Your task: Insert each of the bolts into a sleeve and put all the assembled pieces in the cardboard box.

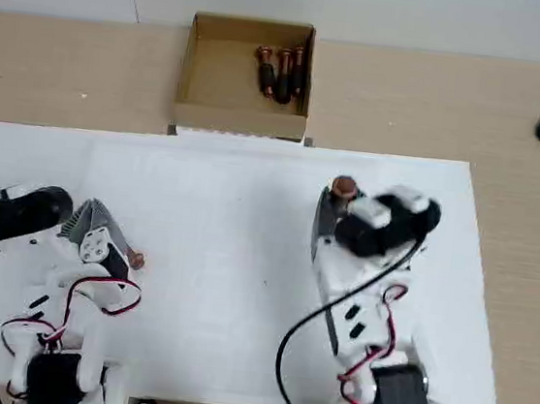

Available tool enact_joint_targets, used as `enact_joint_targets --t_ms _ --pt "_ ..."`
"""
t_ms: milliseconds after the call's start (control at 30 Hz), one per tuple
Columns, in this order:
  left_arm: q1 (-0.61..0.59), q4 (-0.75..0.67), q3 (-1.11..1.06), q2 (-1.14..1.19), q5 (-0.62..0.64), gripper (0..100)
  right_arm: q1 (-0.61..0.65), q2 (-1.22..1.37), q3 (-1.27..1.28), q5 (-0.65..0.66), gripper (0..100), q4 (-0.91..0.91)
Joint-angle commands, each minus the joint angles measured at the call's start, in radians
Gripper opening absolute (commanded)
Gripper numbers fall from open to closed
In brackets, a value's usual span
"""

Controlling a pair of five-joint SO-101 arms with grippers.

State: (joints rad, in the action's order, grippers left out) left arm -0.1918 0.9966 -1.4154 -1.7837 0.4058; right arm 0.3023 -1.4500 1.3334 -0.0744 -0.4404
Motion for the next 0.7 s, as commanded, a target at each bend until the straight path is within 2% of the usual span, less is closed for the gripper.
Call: enact_joint_targets --t_ms 0,267,667 --pt "-0.005 0.011 0.002 -0.006 -0.038 1 -0.005 0.173 -0.143 -0.018 0.2 0.120" --pt "-0.003 0.035 0.002 -0.006 -0.095 1 -0.005 0.648 -0.465 -0.020 0.2 0.306" --pt "-0.006 0.069 0.002 -0.006 -0.095 1 0.001 1.405 -1.138 -0.020 0.2 0.312"
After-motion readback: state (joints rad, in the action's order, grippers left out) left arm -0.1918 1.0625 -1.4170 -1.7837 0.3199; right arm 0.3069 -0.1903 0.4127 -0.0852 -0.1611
